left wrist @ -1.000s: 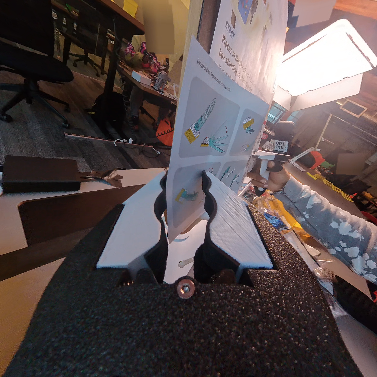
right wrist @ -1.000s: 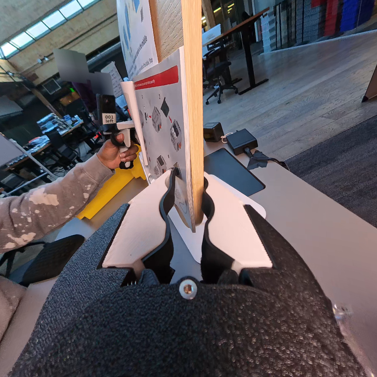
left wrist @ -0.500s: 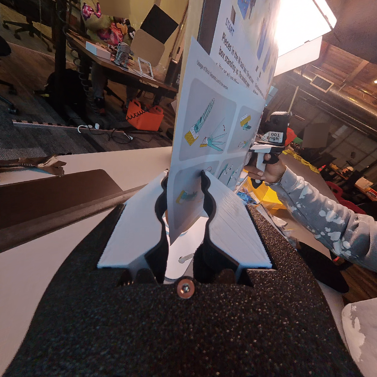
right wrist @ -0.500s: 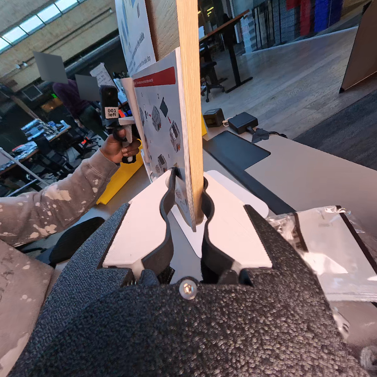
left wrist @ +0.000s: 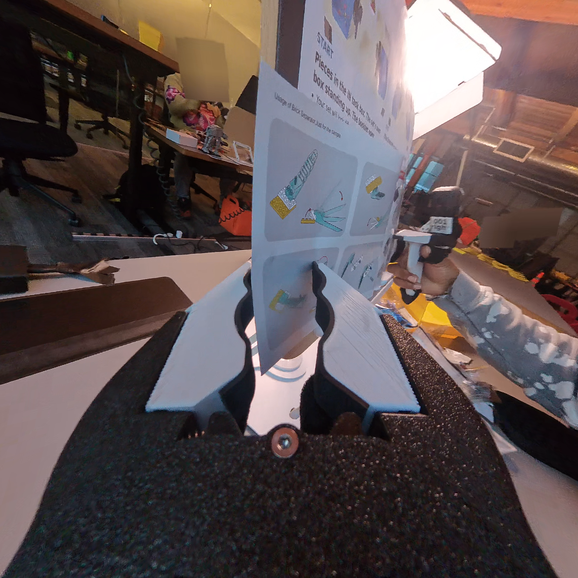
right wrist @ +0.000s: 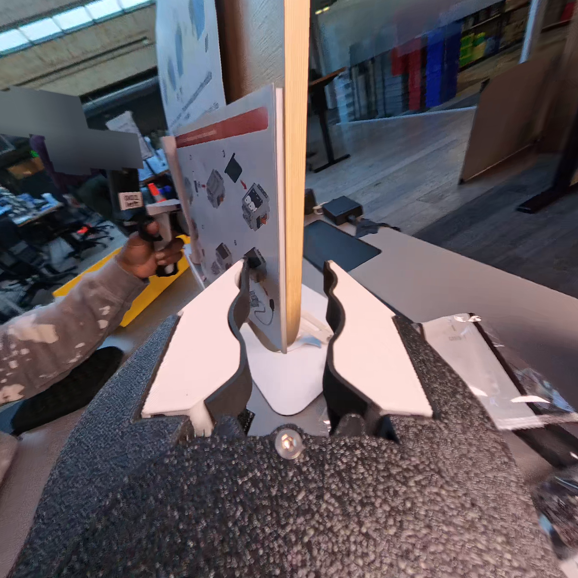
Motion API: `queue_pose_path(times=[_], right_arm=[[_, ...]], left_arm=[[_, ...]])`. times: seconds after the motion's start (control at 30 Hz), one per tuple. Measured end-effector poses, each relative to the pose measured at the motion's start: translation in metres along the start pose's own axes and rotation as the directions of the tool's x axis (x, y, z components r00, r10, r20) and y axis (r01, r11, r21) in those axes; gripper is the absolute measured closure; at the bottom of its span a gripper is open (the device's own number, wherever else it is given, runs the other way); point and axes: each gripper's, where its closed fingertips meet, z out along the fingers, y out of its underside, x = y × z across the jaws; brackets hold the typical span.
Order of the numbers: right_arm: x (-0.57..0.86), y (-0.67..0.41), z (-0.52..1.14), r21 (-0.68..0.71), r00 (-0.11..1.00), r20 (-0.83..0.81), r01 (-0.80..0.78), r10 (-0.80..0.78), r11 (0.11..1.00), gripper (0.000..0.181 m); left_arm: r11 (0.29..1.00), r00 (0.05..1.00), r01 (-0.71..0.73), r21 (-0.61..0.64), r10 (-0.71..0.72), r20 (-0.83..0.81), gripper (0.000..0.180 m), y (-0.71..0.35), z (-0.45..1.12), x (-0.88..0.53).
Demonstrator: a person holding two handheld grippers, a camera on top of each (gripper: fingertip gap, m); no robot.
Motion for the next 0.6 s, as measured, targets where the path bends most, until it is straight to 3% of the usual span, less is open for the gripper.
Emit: queue_pose_path(times=[0.1, 0.2, 0.3, 0.37, 0.43, 0.6], right_arm=[[0.018, -0.023, -0.026, 0.089, 0.952, -0.295, 0.114, -0.083, 0.99, 0.116], [-0.007, -0.052, -0.053, 0.055, 0.79, -0.523, 0.405, -0.319, 0.912, 0.124], [-0.072, -0.042, -0.021, -0.071, 0.734, -0.39, 0.578, -0.556, 0.813, 0.152], [-0.079, -0.014, 0.009, -0.217, 0.73, -0.34, 0.553, -0.593, 0.804, 0.146], [-0.061, 0.002, 0.027, -0.303, 0.665, -0.409, 0.546, -0.624, 0.781, 0.144], [-0.048, 0.004, 0.04, -0.289, 0.554, -0.532, 0.592, -0.641, 0.752, 0.139]], left_arm=[[0.997, 0.992, -0.077, -0.013, 0.078, 0.098, 0.143, 0.0, -0.003, -0.002], [0.987, 0.965, -0.158, -0.019, 0.158, 0.211, 0.141, -0.001, -0.009, -0.004], [0.978, 0.933, -0.206, -0.029, 0.205, 0.296, 0.139, -0.003, -0.013, -0.005], [0.975, 0.904, -0.218, -0.034, 0.215, 0.369, 0.136, -0.004, -0.017, -0.007], [0.973, 0.877, -0.225, -0.042, 0.221, 0.426, 0.135, -0.004, -0.02, -0.006], [0.942, 0.777, -0.321, -0.096, 0.32, 0.543, 0.134, -0.019, -0.036, 0.005]])
